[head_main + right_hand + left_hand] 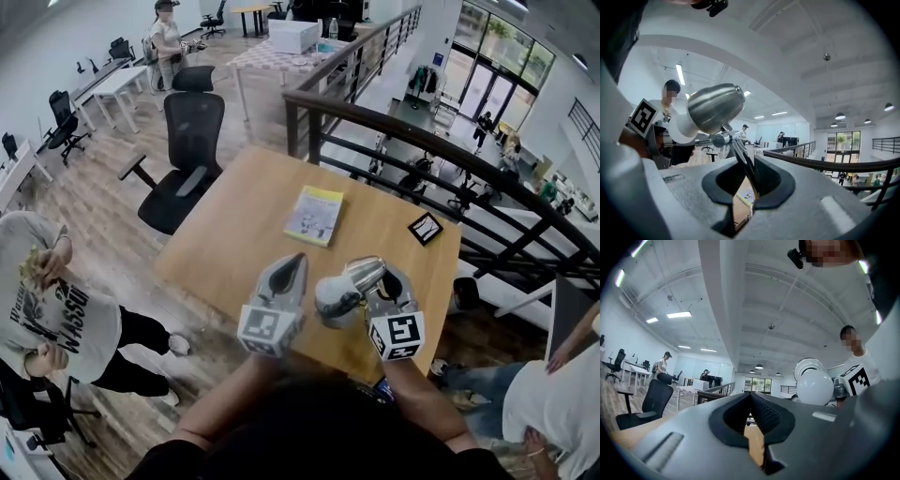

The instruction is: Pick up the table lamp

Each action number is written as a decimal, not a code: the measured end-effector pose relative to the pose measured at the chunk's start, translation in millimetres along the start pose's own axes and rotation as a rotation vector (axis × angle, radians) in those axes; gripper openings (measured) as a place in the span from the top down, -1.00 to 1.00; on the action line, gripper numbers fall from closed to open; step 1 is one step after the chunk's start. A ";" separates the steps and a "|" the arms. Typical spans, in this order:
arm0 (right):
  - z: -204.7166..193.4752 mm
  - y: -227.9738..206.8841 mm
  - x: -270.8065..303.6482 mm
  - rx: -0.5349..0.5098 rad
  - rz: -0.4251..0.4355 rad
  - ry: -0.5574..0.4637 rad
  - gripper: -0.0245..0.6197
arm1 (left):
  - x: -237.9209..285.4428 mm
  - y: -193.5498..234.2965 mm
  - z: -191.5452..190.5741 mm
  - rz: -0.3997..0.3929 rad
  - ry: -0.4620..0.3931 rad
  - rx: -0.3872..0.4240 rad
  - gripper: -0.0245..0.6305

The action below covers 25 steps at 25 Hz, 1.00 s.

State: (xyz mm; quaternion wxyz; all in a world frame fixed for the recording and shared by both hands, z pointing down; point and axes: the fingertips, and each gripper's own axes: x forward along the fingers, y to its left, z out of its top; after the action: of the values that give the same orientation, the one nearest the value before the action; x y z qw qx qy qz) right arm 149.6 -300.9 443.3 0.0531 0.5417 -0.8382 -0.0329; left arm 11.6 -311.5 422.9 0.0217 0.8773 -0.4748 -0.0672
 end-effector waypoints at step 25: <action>1.7 -14.8 -8.5 0.037 -0.077 0.008 0.75 | 13.0 -10.9 4.1 -0.060 -0.011 -0.007 0.92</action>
State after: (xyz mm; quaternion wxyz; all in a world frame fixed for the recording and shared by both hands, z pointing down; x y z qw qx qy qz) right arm 166.3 -299.2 439.5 0.0450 0.5745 -0.8171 -0.0174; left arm 27.1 -316.3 416.5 0.0201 0.8907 -0.4481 -0.0740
